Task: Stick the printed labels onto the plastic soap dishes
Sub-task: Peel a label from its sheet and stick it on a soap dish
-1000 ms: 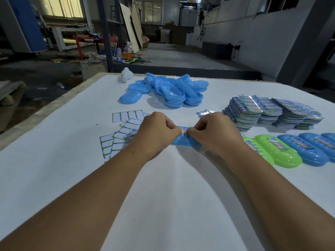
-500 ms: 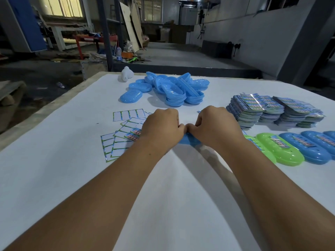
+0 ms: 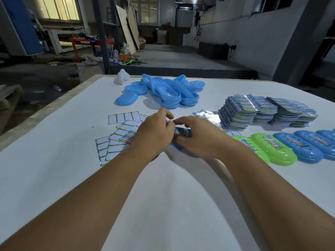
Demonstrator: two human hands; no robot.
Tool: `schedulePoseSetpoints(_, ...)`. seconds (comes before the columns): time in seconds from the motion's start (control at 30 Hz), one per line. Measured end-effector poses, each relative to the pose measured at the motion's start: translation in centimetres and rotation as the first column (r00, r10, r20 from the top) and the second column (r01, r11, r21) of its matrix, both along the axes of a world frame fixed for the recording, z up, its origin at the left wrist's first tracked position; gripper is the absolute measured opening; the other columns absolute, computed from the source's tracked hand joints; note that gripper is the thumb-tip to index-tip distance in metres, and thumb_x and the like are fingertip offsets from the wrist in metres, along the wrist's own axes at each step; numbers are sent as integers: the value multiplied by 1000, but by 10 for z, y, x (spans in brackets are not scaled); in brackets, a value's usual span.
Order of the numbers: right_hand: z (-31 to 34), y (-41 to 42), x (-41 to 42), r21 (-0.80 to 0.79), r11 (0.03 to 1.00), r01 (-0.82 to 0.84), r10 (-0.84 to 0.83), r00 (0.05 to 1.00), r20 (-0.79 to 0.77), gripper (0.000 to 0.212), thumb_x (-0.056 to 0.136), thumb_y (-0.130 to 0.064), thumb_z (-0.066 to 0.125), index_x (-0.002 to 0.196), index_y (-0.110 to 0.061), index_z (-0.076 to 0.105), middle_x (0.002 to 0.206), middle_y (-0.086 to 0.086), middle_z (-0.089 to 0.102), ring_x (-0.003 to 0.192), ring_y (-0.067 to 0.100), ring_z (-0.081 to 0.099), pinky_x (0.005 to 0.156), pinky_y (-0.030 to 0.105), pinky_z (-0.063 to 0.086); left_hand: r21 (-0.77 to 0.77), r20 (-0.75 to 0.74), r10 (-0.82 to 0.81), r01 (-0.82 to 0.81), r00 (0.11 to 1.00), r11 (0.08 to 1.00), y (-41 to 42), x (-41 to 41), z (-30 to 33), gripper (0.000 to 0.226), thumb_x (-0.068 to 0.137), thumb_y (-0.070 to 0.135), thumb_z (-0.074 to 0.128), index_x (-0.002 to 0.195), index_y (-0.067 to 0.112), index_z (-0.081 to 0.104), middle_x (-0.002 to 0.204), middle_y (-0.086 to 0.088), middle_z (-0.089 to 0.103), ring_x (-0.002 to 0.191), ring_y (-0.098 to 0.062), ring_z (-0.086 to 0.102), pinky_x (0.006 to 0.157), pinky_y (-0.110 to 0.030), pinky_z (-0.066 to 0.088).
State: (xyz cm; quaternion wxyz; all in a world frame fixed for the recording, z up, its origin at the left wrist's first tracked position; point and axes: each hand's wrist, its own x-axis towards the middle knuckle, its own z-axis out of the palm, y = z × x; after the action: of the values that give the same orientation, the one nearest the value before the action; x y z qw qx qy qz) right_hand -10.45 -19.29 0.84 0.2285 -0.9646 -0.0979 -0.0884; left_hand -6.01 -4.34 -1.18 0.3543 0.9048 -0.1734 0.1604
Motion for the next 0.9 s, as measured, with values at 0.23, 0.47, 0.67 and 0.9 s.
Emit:
schedulePoseSetpoints(0.23, 10, -7, -15, -258, 961, 98, -115, 992, -51, 54, 72, -69, 64, 120, -43, 57, 105, -6, 59, 98, 22, 55, 83, 36, 51, -79, 24, 10, -8, 1000, 997, -1, 1, -5, 10, 94, 24, 50, 100, 26, 57, 73, 11, 56, 64, -7, 51, 57, -29, 34)
schedulePoseSetpoints(0.47, 23, -35, -28, -425, 880, 212, -291, 948, -129, 59, 65, -76, 61, 70, -18, 61, 75, -1, 61, 71, 17, 51, 59, 31, 31, -68, 3, 0, 0, 1000, 998, -2, 0, -5, 9, 95, 24, 53, 101, 25, 59, 75, 7, 60, 63, -10, 54, 62, -31, 38)
schedulePoseSetpoints(0.67, 30, -42, -33, -391, 892, 227, -320, 928, -191, 46, 69, -64, 68, 76, -19, 61, 78, -1, 60, 80, 23, 55, 65, 29, 43, -60, -8, 41, -41, 999, 997, 1, 4, -4, 9, 94, 27, 56, 102, 27, 60, 77, 9, 60, 68, -10, 56, 65, -31, 40)
schedulePoseSetpoints(0.9, 34, -52, -34, -393, 880, 269, -354, 921, -164, 35, 84, -16, 65, 119, -16, 66, 112, 7, 63, 98, 28, 54, 59, 27, 28, -46, 9, 41, -41, 999, 998, 1, 6, -6, 8, 94, 29, 57, 101, 28, 60, 78, 10, 61, 69, -8, 56, 65, -30, 40)
